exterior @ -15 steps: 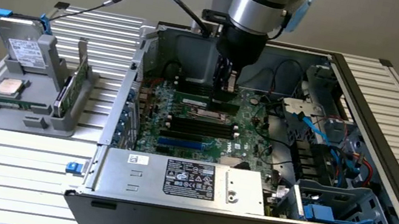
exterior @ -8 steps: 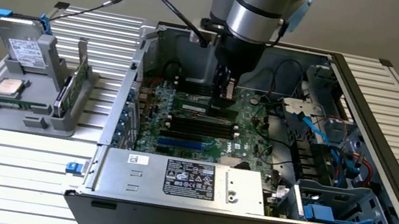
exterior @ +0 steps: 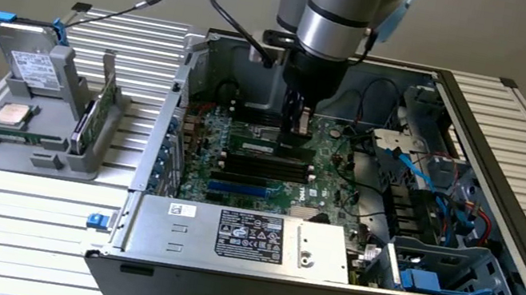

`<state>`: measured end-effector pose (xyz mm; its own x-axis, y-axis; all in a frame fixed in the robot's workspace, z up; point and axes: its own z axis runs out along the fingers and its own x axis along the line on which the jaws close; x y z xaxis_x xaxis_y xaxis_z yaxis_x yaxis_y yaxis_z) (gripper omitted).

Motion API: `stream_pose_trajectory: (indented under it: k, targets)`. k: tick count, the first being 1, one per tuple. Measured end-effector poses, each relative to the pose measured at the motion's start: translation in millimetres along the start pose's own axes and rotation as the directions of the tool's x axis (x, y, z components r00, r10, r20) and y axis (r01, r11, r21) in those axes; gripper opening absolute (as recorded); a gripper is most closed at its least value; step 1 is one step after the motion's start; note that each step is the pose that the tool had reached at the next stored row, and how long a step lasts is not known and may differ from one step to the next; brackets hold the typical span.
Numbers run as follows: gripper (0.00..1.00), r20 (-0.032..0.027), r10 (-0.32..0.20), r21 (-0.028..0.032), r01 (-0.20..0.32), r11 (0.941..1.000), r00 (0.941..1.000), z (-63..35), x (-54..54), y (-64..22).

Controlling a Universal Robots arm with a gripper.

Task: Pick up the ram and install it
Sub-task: 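Insert the ram into the slot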

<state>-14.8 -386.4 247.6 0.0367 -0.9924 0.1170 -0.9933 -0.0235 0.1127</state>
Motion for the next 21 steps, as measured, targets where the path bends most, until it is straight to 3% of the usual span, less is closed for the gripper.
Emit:
stream_pose_trajectory:
  k: [4,7,11,15,21]
  targets:
    - [0.14,-0.0189,-0.040,0.0041,0.040,0.9992,0.9990,2.6,-0.5,0.0]
    - [0.14,-0.0295,-0.062,0.0071,0.062,0.9981,0.9977,4.4,-1.4,0.2]
    - [0.14,-0.0376,-0.060,0.0144,0.061,0.9981,0.9975,7.2,-4.4,1.8]
    - [0.14,-0.0419,-0.059,0.0214,0.059,0.9980,0.9974,11.4,-8.8,3.4]
    - [0.14,-0.0573,-0.057,0.0206,0.058,0.9981,0.9967,18.2,-10.8,3.8]
